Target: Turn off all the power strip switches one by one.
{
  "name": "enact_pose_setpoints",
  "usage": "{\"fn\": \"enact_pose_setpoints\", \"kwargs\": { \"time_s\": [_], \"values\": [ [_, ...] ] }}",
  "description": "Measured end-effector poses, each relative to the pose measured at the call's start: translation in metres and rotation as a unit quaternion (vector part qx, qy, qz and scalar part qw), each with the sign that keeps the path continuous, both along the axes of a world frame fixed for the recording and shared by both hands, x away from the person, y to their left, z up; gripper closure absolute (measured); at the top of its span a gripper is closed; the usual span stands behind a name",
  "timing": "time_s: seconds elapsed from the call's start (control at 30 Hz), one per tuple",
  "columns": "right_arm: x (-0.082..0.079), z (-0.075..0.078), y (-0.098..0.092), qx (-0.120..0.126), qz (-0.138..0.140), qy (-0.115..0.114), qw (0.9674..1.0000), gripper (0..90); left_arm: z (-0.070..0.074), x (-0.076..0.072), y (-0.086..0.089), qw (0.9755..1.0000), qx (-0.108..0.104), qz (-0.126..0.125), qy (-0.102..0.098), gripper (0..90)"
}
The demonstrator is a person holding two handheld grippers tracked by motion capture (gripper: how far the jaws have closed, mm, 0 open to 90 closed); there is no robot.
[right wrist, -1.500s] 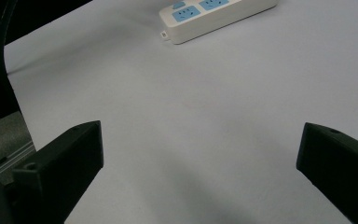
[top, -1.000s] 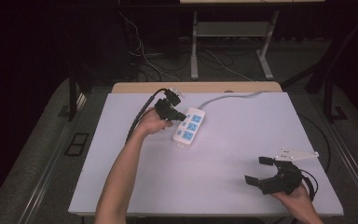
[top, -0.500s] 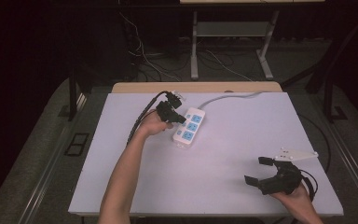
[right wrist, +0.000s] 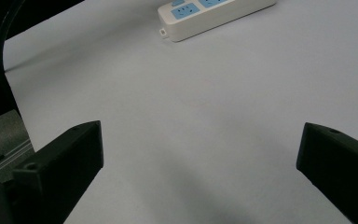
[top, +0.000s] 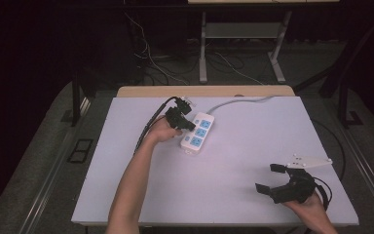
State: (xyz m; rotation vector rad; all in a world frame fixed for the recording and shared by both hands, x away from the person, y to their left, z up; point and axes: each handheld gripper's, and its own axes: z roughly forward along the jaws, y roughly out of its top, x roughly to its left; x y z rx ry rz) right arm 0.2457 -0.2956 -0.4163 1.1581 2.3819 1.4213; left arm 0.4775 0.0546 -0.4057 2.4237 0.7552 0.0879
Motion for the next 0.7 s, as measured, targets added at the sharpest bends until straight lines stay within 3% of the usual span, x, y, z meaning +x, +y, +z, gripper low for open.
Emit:
{"fn": "enact_pose_setpoints", "kwargs": {
  "time_s": [0.43, 0.7],
  "values": [
    [0.0003, -0.0006, 0.0016, -0.003, 0.002, 0.0, 1.0, 0.3, -0.0025, -0.0008, 0.0036, 0.9998, -0.015, 0.01, 0.01, 89.5],
    [-0.0008, -0.0007, 0.0041, -0.006, 0.007, 0.001, 1.0, 0.3, -0.0055, -0.0007, 0.008, 0.9987, -0.037, 0.028, 0.023, 89.7]
  ]
}}
